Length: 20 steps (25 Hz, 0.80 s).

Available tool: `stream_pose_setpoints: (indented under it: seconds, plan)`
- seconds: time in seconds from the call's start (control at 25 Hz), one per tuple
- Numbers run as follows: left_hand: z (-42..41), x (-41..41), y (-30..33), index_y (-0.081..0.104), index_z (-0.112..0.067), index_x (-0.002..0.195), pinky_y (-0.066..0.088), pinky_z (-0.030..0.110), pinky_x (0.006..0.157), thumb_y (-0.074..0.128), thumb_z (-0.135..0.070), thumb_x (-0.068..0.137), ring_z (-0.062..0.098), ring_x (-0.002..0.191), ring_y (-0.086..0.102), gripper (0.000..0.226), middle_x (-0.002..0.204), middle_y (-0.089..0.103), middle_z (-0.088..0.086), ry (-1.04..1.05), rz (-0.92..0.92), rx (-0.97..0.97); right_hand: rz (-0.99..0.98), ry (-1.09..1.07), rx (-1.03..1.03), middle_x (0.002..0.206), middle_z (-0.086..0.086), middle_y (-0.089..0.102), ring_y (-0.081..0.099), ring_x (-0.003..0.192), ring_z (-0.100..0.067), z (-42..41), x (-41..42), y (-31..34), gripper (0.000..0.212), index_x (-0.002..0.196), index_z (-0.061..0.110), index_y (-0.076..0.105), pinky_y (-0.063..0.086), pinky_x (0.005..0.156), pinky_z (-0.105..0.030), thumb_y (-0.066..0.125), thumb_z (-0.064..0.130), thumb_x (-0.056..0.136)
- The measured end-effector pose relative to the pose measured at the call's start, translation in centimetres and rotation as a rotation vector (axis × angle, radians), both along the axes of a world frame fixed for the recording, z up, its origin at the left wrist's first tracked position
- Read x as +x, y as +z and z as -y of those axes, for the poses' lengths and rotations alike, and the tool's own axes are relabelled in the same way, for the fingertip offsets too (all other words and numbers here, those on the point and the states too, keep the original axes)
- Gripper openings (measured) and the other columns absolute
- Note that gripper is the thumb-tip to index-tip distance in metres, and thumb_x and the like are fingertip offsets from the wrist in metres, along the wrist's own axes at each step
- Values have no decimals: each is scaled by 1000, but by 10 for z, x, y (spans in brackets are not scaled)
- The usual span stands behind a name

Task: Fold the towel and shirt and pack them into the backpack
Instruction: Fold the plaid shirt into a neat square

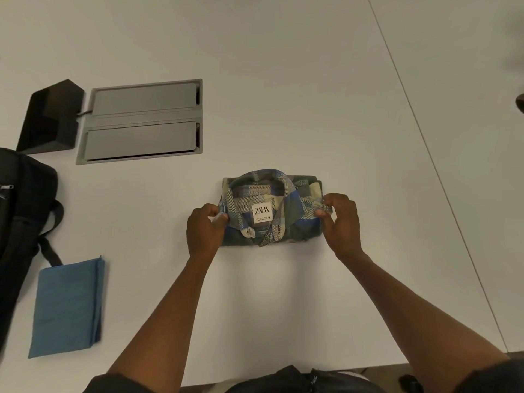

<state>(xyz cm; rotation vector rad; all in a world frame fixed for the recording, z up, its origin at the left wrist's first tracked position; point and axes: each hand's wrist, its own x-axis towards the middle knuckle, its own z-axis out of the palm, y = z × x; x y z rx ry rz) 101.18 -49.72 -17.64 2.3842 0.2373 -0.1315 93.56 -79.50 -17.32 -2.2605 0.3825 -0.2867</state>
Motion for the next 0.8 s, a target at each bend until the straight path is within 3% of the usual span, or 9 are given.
stream_pose_setpoints:
  seconds: [0.04,0.12,0.2,0.32,0.48,0.56,0.64,0.8]
  plan:
    - [2,1,3,63,-11,103,47,26,70,69,-24,91,24,87,61,19,97,66,6,5,25,-35,9,70,-19,121,-4,62,53,108,-17,2,1,4,30,117,10,62,35,86,-4,57,28,94]
    - [2,1,5,58,-8,103,46,21,64,62,-21,96,23,81,61,15,92,63,3,-23,57,-120,-47,204,-38,121,-5,64,58,103,-17,6,5,14,31,123,12,58,41,84,-14,51,28,98]
    - [-1,1,5,55,-6,110,48,18,65,56,-21,99,21,85,59,18,98,60,2,-66,60,-177,-125,293,-84,103,-5,67,61,80,-17,12,12,23,26,117,11,52,44,66,-21,46,31,101]
    - [-6,6,4,51,-7,119,51,22,72,51,-22,102,21,95,59,23,108,58,2,1,23,-248,-130,270,-75,79,2,58,52,60,-5,21,27,37,29,105,10,46,36,48,-12,42,38,100]
    - [-5,22,6,50,-5,121,48,25,74,51,-21,102,22,93,58,26,106,57,1,48,19,-225,-210,145,10,87,-4,57,52,67,-3,24,50,43,17,104,9,45,38,49,-7,46,26,104]
    - [1,35,8,50,-4,121,45,25,74,52,-23,101,21,92,57,27,105,57,0,53,20,-197,-289,102,14,94,-5,59,55,74,-14,25,64,39,21,109,7,48,35,51,-9,46,28,103]
    - [9,49,8,53,-5,117,43,25,73,55,-25,100,22,90,58,26,102,58,0,24,-6,-179,-366,44,30,97,-5,61,56,83,-20,27,77,35,23,110,9,51,38,58,-20,50,29,101]
    - [28,60,9,53,-15,113,51,34,76,71,-23,88,25,96,59,32,108,61,6,5,24,66,-327,-43,-329,102,-7,60,54,93,-26,13,85,32,16,103,13,58,45,71,-33,61,21,89]
